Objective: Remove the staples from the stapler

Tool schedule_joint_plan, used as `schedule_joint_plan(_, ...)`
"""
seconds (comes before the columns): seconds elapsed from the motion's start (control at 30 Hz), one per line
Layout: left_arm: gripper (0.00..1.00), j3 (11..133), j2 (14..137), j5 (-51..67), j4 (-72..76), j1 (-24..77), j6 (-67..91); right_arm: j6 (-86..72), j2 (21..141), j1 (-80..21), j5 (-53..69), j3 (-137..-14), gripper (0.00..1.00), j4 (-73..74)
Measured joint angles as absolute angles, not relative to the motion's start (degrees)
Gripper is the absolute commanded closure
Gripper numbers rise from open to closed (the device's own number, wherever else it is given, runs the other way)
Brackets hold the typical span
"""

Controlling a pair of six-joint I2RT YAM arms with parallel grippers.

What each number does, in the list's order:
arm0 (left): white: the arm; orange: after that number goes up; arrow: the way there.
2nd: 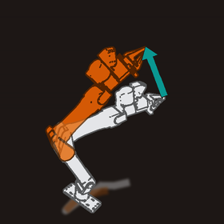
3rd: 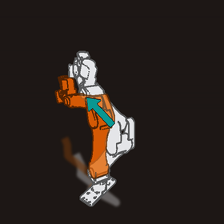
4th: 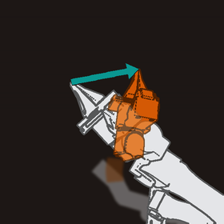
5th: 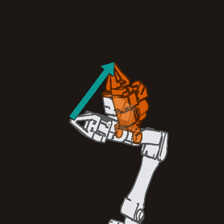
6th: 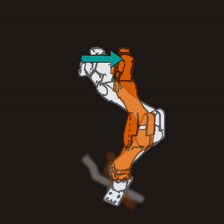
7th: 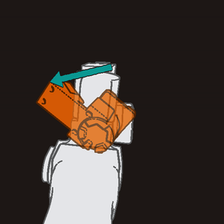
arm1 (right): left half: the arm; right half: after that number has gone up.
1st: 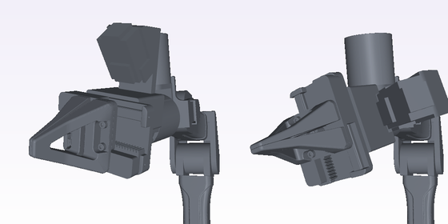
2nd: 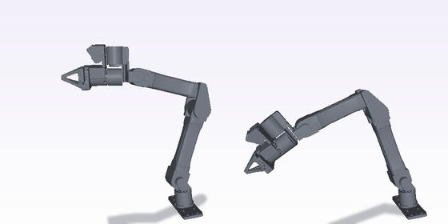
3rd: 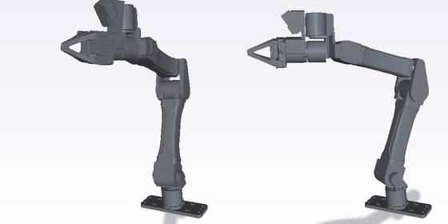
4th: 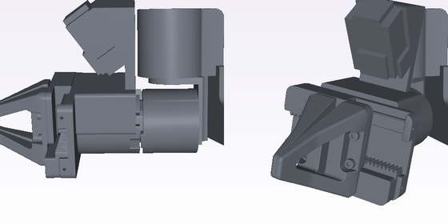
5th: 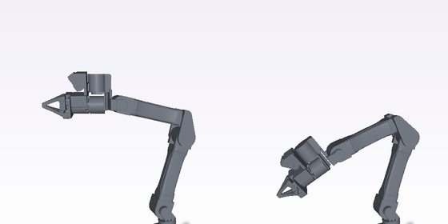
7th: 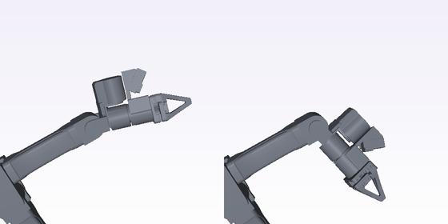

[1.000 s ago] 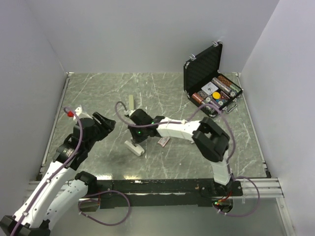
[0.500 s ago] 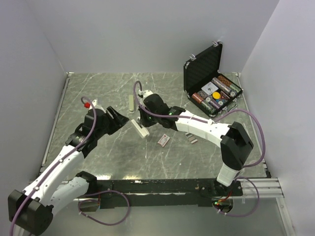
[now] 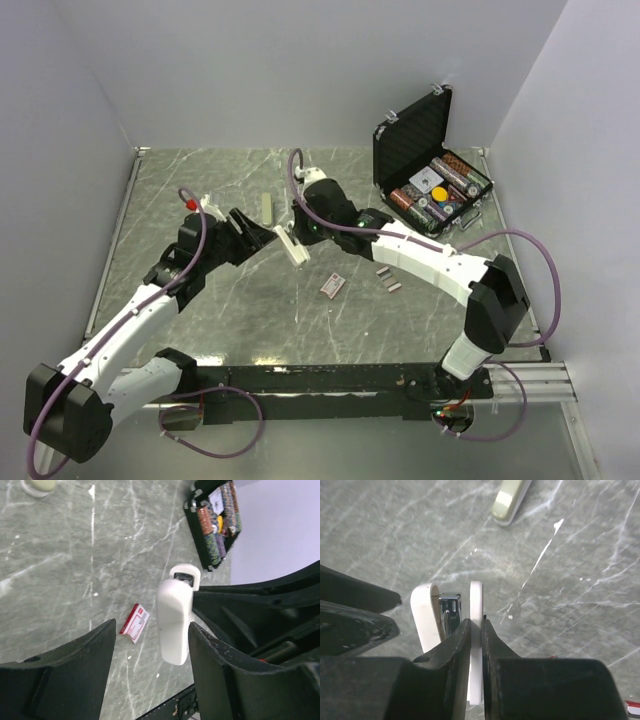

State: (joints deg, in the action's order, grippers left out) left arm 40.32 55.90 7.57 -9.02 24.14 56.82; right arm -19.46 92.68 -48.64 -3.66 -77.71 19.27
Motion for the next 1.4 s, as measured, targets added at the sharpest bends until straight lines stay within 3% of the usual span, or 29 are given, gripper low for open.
schedule_joint_plan(0.47,0.36,40.23,59.11,11.16,-0.03,24.14,58.41,-20.75,91.20,-48.36,-1.43,-79.61,1.00,19.29)
schedule_joint_plan(0.7,0.42,40.23,59.96,11.97,1.52,24.14,58.85,-21.23,91.20,-48.36,-0.95,-79.83,1.00,19.25)
schedule_joint_plan(0.9,0.61,40.23,59.99,12.38,2.48,24.14,59.55,-21.41,91.20,-48.34,-0.82,-80.42,1.00,19.35)
schedule_joint_plan(1.1,0.73,40.23,60.29,12.91,3.66,24.14,59.68,-21.41,91.22,-48.34,-0.84,-80.60,1.00,19.73)
schedule_joint_plan(1.27,0.95,40.23,60.80,13.32,4.12,24.14,59.64,-21.41,91.22,-48.34,-0.86,-80.60,1.00,19.86)
schedule_joint_plan(1.3,0.99,40.23,60.93,13.47,4.27,24.14,59.59,-21.37,91.22,-48.34,-0.82,-80.60,0.93,19.88)
schedule_joint_plan(1.4,0.99,40.49,61.41,13.65,4.40,24.14,59.00,-21.37,91.22,-48.21,-0.64,-80.60,0.63,20.12)
